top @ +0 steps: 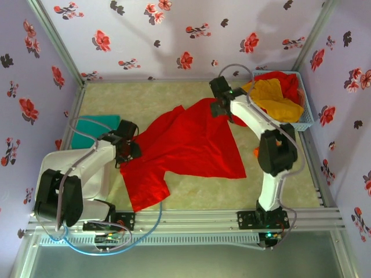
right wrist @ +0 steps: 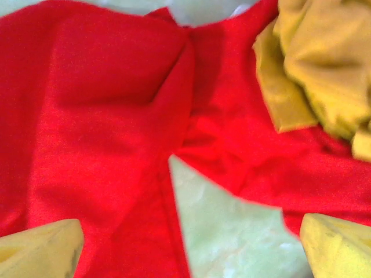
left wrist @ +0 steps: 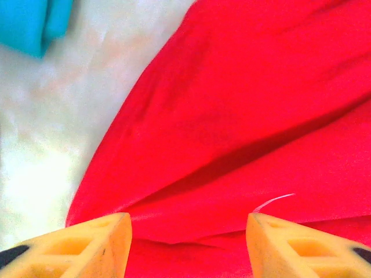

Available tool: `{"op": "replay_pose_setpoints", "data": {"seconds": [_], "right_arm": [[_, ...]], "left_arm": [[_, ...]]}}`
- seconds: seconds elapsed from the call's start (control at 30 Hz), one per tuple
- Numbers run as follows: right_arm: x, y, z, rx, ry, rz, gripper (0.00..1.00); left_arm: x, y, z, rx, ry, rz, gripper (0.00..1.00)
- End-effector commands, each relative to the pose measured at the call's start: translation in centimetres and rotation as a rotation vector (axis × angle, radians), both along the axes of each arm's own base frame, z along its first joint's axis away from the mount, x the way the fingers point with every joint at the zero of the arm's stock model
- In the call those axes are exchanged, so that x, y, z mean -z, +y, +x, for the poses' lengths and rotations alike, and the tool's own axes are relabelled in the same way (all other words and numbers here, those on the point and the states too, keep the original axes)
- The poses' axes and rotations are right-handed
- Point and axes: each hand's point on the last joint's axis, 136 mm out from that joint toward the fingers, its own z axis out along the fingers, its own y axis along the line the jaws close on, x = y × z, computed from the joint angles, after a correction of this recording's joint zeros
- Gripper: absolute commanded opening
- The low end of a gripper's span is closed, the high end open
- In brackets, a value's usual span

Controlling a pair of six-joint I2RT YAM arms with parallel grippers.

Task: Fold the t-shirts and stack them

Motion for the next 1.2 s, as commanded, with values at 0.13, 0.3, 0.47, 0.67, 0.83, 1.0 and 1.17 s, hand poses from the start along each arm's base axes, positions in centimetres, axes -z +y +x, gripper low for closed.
{"op": "replay_pose_setpoints", "data": {"seconds": [0.13,0.3,0.47,0.67,0.83,1.0,1.17], "right_arm": [[3.0,2.9,-7.0,0.039,0.103,0.363,0.96],[7.3,2.4,-11.0,0.074,0.213,0.391,0.94],[10.6,1.6,-14.6,0.092,0.332,0.378,0.9],[12.6,1.1,-17.2,0.149,0.378,0.424,0.89],[13.6,-1.0,-18.8,0.243,0.405,0.35,0.84],[14.1,-2.5,-19.9,0.304,0.4,0.334,0.79],[14.3,-3.8,-20.7,0.34,0.403,0.303,0.77]], "left_arm": [[-1.9,-2.5,7.4,0.192,-0.049,0.062,0.55],[-0.8,-5.5,12.2,0.276,-0.047,0.025,0.55],[0.3,-7.9,16.0,0.368,-0.058,0.006,0.57],[2.6,-10.3,19.0,0.39,-0.067,-0.06,0.55],[5.6,-10.7,19.4,0.348,-0.002,-0.067,0.45],[6.6,-9.8,19.9,0.291,0.001,-0.047,0.17],[5.2,-6.2,20.7,0.212,-0.004,0.03,0.0]]}}
